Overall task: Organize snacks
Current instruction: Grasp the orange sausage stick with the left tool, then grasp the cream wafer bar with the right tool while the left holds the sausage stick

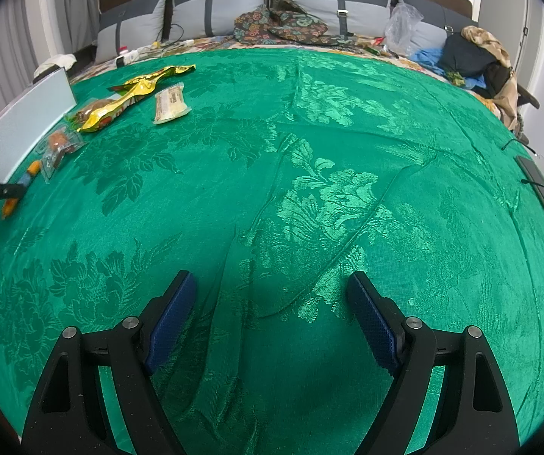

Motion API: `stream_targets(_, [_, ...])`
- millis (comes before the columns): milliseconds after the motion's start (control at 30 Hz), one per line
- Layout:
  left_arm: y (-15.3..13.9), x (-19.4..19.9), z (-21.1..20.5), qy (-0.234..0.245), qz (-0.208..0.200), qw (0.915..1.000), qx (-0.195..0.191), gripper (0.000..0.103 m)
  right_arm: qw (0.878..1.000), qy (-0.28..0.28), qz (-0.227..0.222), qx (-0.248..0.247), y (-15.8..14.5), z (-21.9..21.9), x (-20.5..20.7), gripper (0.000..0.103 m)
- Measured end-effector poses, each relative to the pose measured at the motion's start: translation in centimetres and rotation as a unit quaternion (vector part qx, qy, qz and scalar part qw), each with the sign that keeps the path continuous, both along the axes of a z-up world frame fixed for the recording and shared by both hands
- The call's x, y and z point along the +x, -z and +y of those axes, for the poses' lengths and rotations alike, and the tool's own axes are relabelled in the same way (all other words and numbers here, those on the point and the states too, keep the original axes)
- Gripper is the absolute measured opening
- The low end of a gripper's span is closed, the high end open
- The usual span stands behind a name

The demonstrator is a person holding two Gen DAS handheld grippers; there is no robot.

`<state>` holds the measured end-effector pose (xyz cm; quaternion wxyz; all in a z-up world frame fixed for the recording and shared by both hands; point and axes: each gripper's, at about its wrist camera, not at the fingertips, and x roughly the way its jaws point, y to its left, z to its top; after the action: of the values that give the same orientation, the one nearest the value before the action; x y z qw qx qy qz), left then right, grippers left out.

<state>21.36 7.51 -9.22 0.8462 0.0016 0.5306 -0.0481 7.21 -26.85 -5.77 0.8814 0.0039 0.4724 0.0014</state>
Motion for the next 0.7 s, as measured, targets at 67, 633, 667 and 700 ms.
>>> stream_targets(67, [0.1, 0.1, 0.0, -0.002, -0.009, 0.9999, -0.006, 0.028, 1.0, 0.0, 0.0, 0.0, 0.0, 0.0, 0.0, 0.085])
stream_targets(633, [1.9, -0.3, 0.7, -0.025, -0.07, 0.9972, 0.015, 0.103, 0.998, -0.046, 0.045, 0.015, -0.4, 1.4, 4.0, 0.087])
stream_targets(667, [2.0, -0.1, 0.6, -0.025, -0.069, 0.9972, 0.015, 0.103, 0.997, -0.055, 0.039, 0.028, -1.1, 1.9, 5.8, 0.087])
stream_targets(700, [2.0, -0.1, 0.6, -0.025, -0.069, 0.9972, 0.015, 0.103, 0.997, -0.065, 0.024, 0.035, -2.2, 2.7, 8.0, 0.087])
